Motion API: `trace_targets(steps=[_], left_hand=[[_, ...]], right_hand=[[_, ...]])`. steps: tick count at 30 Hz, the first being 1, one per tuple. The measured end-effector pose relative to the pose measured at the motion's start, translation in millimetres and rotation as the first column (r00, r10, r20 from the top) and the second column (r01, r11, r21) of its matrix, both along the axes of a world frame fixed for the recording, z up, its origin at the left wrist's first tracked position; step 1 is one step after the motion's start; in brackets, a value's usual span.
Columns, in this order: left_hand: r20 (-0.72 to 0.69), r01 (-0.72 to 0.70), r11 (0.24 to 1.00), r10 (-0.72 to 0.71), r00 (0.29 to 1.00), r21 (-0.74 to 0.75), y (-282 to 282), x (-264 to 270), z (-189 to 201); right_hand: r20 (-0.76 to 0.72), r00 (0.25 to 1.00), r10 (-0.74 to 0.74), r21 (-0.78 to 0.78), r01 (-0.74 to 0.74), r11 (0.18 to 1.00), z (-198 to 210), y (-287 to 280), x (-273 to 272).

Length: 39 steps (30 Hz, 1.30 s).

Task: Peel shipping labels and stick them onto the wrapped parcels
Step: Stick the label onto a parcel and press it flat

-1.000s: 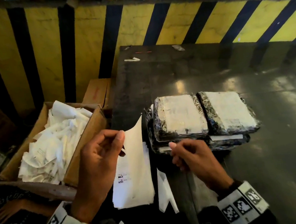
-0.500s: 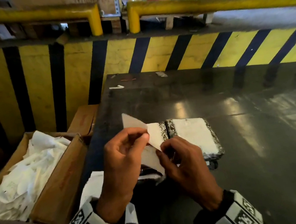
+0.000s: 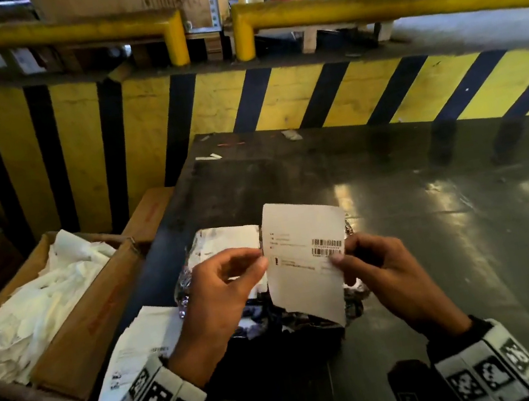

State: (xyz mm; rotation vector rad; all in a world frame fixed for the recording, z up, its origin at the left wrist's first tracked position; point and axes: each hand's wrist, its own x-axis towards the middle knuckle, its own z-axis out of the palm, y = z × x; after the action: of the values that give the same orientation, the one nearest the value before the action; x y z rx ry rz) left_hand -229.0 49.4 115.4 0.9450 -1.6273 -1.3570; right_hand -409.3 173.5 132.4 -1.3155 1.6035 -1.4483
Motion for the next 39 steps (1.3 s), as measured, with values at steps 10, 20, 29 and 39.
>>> trace_targets(steps=[10,20,29,39], left_hand=[[0.187,0.063,0.978,-0.101,0.977,0.201,-13.3,-35.7,-8.9],[0.391,0.057,0.984,-0.121,0.912,0.169,-66.3,-90.9,-18.3],[0.550,0.068,0.985,-0.146,0.823,0.160,-73.6,-106.2,-26.2],[0.718,0.102,0.994,-0.097,0.689,0.036,-74.8,-114.4,-27.6]], right_hand=[[0.032,0.996,-0.089,0.202,0.081,0.976,-20.1,-13.0,-36.9],[-0.198,0.963,-0.184,0.380,0.248,0.891,-46.8,-86.3,-93.6],[-0.311,0.941,-0.136,0.548,0.295,0.783,-53.4,-93.6,-102.3],[-0.506,0.862,-0.033,0.561,0.359,0.746,-48.8,-100.9,-98.6]])
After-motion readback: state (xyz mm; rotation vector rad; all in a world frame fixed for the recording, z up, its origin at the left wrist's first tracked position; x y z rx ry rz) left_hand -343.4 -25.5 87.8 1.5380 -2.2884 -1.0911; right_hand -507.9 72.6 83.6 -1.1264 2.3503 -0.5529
